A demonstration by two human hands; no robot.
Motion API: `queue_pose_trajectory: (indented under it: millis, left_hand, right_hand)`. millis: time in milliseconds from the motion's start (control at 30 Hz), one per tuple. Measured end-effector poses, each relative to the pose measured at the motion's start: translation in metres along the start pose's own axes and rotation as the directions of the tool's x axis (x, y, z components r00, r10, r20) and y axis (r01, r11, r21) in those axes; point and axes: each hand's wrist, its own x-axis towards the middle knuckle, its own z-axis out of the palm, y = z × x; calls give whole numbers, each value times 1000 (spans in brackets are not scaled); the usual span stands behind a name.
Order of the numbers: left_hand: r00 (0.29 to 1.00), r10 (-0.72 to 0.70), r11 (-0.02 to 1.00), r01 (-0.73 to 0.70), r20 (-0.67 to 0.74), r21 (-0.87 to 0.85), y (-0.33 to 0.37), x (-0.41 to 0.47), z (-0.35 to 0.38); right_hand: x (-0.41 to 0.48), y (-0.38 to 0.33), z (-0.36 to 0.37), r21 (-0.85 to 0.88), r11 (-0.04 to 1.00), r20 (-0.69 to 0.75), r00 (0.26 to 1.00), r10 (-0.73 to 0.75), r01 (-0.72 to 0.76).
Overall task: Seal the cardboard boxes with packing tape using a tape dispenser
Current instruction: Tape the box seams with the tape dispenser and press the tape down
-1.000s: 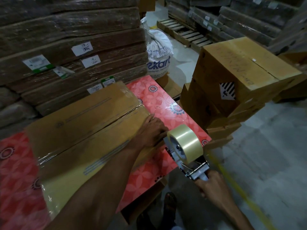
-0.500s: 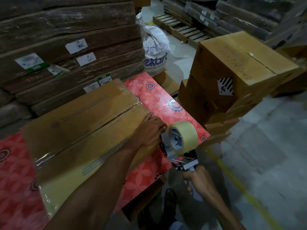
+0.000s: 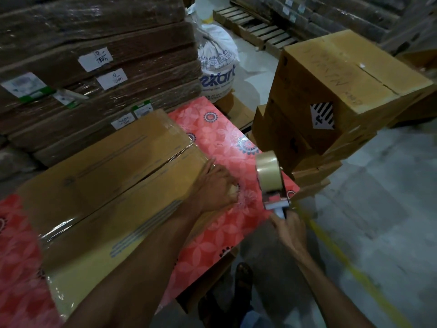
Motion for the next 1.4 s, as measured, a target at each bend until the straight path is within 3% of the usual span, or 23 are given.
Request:
queue_pose_trajectory:
  millis: [200, 367, 600, 700, 800, 833, 900, 967, 1033, 1133, 1200, 1400]
  left_hand:
    - [999, -42, 998, 43, -35, 44, 11, -4, 5]
    - [997, -47, 998, 49, -56, 37, 12, -5, 10]
    - [998, -43, 998, 45, -49, 36, 19, -10, 3]
    - [999, -46, 998, 47, -29, 37, 23, -13, 1]
    - [999, 11, 1000, -12, -44, -21, 23, -20, -2]
    - [999, 20, 996, -24, -45, -88, 23, -22, -4]
    - [990, -9, 941, -39, -140, -336, 15, -23, -11]
    - [942, -159, 871, -6, -294, -491, -12, -21, -17]
    - [892, -334, 873, 171, -305, -456, -60, -16, -22]
    - [894, -446, 881, 427, -54, -206, -128, -6, -39]
    - [871, -480, 870, 488, 100, -70, -151, 3, -51]
    - [859, -486, 874, 482, 164, 66, -195, 43, -68]
  right_hand:
    - [67, -30, 10, -156, 953, 12, 965, -260, 259]
    - [92, -18, 28, -352, 888, 80, 955, -285, 295]
    - [106, -8, 40, -407, 865, 143, 956, -257, 294]
    - [103, -20, 28, -610, 743, 192, 961, -201, 277]
    - [82, -59, 13, -796, 560, 84, 958, -273, 230]
    - [73, -81, 13, -801, 538, 63, 931, -360, 262]
    - [60, -126, 24, -676, 558, 121, 820, -559, 480]
    - [45, -162, 46, -352, 582, 245, 673, -698, 733]
    - [42, -179, 73, -141, 515, 351, 529, -772, 845]
    - [54, -196, 112, -138, 355, 487, 375, -789, 925]
    - [63, -209, 129, -202, 273, 562, 339, -754, 941]
    - [76, -240, 152, -300, 282, 630, 411, -659, 911]
